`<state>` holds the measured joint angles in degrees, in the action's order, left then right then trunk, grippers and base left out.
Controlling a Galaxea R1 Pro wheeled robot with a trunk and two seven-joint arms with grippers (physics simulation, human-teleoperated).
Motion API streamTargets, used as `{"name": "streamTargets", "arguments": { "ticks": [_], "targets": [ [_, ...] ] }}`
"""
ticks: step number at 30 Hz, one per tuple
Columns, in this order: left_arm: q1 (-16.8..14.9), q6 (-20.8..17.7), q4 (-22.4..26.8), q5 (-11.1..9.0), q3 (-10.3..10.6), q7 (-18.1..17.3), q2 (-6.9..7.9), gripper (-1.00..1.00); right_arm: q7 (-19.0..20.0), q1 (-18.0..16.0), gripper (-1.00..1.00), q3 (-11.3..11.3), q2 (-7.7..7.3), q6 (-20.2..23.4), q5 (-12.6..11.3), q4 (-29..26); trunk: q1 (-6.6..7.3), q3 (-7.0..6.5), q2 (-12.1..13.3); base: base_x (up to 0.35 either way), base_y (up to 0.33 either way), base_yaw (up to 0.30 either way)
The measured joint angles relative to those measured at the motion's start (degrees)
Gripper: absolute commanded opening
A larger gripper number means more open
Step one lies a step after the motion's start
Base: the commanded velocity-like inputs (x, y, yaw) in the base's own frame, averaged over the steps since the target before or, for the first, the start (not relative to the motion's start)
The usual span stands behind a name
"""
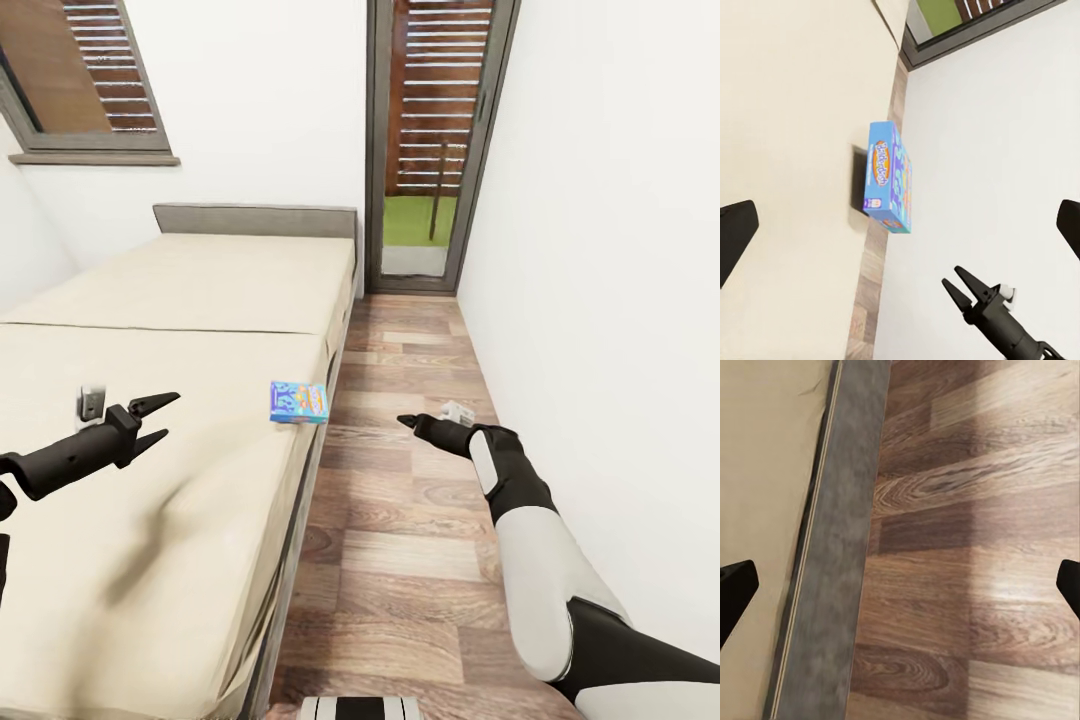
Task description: Put all the toys in the child's room - the three board games (two on the bed and one on the table), the two jigsaw puzzles on the table, and the tennis ball on the table - inside the toy box on the table in the child's room.
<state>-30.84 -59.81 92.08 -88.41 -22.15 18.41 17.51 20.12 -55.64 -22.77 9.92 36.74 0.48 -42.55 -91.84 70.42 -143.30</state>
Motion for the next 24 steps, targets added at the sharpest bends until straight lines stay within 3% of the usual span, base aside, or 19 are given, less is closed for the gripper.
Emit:
{"name": "streamTargets", "arguments": {
  "ticks": [9,24],
  "targets": [
    [0.03,0.0,0.0,-0.08,0.01,-0.12,-0.05,1.0,0.0,0.04,1.0,-0.04,0.0,0.0,-0.01,-0.37,0.0,0.04,0.0,-0.003,-0.001,0.01],
    [0.03,0.0,0.0,-0.11,-0.1,-0.4,-0.02,1.0,0.0,0.06,1.0,-0.1,0.0,-0.01,-0.02,-0.44,0.0,0.05,0.0,-0.093,-0.068,0.004]
  ]
}}
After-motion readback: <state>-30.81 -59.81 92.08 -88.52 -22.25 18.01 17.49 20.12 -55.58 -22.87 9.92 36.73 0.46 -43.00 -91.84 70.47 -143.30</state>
